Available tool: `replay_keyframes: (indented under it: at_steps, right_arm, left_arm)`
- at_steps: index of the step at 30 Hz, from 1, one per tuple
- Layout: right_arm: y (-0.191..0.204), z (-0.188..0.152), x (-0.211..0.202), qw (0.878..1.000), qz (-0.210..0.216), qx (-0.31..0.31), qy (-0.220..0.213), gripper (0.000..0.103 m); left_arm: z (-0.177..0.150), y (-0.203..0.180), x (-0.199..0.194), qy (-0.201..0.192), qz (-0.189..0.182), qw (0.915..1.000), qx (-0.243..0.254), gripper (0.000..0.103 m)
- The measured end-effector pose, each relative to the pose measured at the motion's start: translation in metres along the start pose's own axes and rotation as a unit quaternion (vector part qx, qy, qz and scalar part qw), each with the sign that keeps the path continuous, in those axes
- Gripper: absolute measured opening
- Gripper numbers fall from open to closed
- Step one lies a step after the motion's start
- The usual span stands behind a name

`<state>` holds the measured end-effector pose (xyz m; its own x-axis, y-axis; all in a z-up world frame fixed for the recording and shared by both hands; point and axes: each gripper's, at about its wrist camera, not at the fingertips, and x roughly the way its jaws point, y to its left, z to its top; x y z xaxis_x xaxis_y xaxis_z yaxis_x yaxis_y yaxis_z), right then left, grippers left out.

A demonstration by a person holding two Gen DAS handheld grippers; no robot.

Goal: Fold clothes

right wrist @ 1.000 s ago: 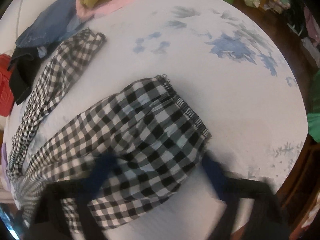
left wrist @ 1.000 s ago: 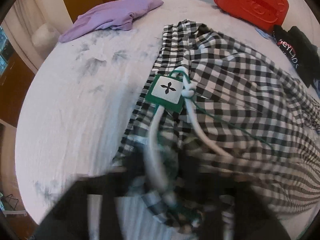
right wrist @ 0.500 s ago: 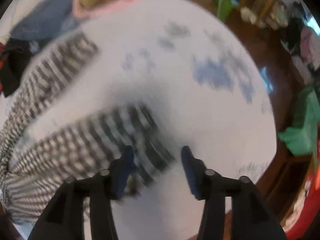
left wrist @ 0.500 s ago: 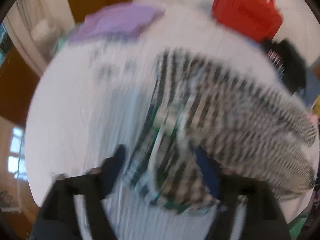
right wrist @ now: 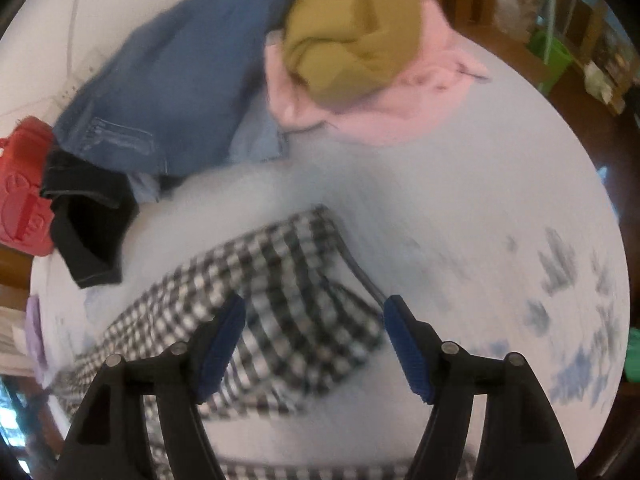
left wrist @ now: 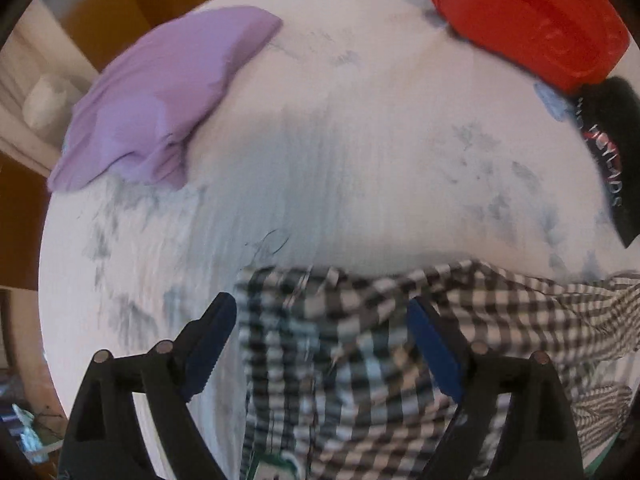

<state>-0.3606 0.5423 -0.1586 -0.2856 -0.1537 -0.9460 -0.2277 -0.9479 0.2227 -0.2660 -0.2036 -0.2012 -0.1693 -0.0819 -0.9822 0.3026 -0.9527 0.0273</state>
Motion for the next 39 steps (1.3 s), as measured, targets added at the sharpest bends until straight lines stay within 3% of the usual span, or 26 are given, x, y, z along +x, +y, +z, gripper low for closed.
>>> replay_keyframes:
  at_steps: [4,5,11,12,13,15,16,18,21,26,31,35,39]
  right_arm:
    - [0.02,0.022,0.032,0.999,-0.027,-0.023,0.014,0.072]
    - [0.025,0.026,0.04,0.999,-0.031,-0.03,0.017,0.072]
    - [0.052,0.033,0.079,0.993,-0.074,-0.082,0.037,0.073]
    - [0.057,0.033,0.083,0.991,-0.084,-0.093,0.037,0.078]
    - [0.061,0.031,0.085,0.99,-0.092,-0.103,0.036,0.078]
    - [0.068,0.028,0.086,0.986,-0.11,-0.121,0.032,0.071]
    - [0.071,0.027,0.084,0.985,-0.115,-0.129,0.026,0.049]
    - [0.072,0.026,0.077,0.984,-0.118,-0.133,0.012,0.008]
    - [0.064,0.023,0.045,0.99,-0.077,-0.112,-0.037,0.009]
    - [0.021,-0.034,-0.021,0.989,-0.012,-0.098,-0.112,0.009]
    - [-0.029,-0.099,-0.086,0.98,0.047,-0.081,-0.176,0.009]
    - [-0.08,-0.167,-0.115,0.986,0.036,-0.053,-0.152,0.009]
    - [-0.106,-0.196,-0.116,0.993,0.035,-0.03,-0.11,0.01]
  left_arm:
    - [0.005,-0.005,0.026,0.026,0.006,0.9996,0.006,0.088]
    - [0.004,-0.004,0.031,0.028,0.007,0.9996,0.003,0.095]
    - [-0.004,0.004,0.033,0.006,-0.017,0.9998,-0.009,0.098]
    - [-0.006,0.003,0.032,0.002,-0.018,0.9998,-0.008,0.097]
    - [-0.007,0.002,0.03,-0.004,-0.02,0.9998,-0.004,0.09]
    - [-0.009,-0.004,0.021,-0.02,-0.026,0.9995,0.006,0.051]
    - [-0.008,-0.008,0.017,-0.023,-0.03,0.9993,0.008,0.022]
    - [-0.01,-0.015,0.011,-0.028,-0.02,0.9993,0.009,0.02]
    - [-0.019,-0.016,-0.009,-0.074,-0.027,0.9969,0.005,0.019]
    - [-0.065,0.005,-0.063,-0.175,-0.074,0.9815,0.019,0.019]
    - [-0.122,0.038,-0.083,-0.188,-0.087,0.9773,0.042,0.019]
    - [-0.17,0.051,-0.079,-0.171,-0.096,0.9789,0.058,0.019]
    - [-0.194,0.048,-0.066,-0.153,-0.085,0.9824,0.066,0.019]
